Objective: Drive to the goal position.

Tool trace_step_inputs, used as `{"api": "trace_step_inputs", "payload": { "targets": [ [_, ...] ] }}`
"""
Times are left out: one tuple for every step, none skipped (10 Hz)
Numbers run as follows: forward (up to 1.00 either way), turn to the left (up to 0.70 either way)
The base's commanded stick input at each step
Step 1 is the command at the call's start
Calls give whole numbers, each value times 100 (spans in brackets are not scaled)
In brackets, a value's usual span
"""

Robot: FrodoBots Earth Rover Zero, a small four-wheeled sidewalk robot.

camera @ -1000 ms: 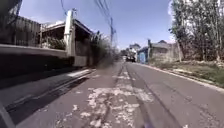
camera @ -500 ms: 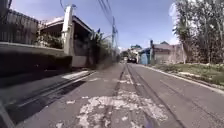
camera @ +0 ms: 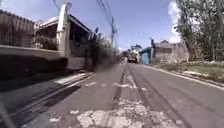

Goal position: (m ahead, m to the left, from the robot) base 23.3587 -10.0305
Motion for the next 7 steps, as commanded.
{"api": "trace_step_inputs", "payload": {
  "targets": [
    [100, -1],
    [100, -2],
    [100, -32],
    [100, -34],
    [100, -3],
    [100, 0],
    [100, 0]
  ]
}}
